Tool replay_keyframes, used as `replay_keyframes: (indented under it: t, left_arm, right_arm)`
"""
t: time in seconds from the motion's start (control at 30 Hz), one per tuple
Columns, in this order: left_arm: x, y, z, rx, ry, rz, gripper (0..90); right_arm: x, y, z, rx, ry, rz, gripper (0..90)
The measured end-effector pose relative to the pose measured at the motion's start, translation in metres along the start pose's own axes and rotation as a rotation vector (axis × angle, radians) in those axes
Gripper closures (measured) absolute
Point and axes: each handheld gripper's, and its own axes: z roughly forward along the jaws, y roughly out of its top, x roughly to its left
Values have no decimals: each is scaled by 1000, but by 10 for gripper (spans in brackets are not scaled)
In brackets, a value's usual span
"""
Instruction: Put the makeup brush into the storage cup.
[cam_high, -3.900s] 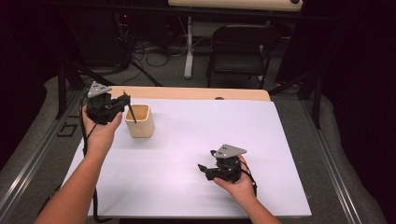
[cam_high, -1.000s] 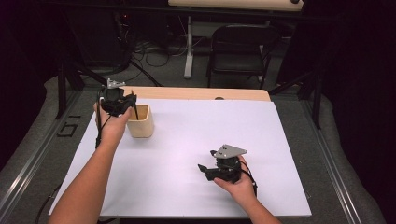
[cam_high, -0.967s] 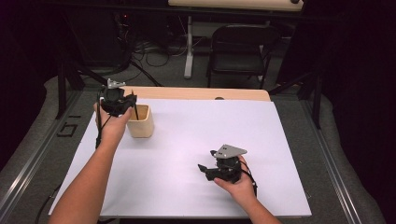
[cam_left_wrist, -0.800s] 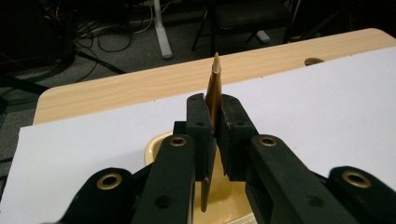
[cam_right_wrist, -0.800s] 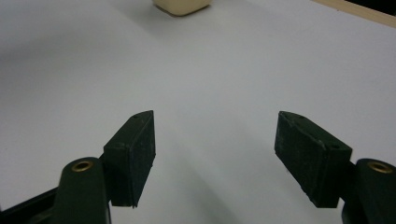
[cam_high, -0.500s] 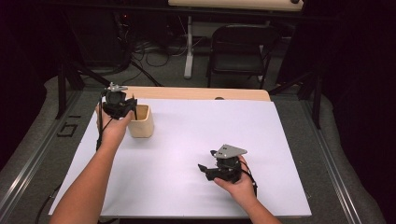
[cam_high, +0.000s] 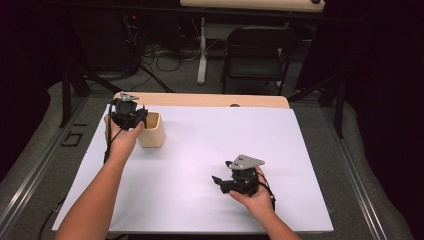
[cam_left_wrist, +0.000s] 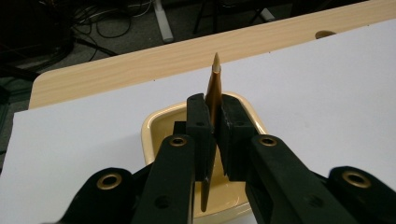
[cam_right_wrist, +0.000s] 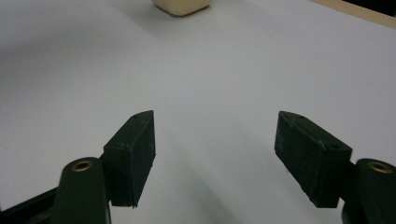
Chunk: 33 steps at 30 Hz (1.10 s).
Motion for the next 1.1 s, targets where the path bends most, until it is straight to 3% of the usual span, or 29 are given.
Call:
replay_keyframes:
  t: [1.1]
  left_arm:
    - [-2,-9,13,59,10,31,838]
  right_arm:
    - [0,1,-1,-3,-4,-1,290]
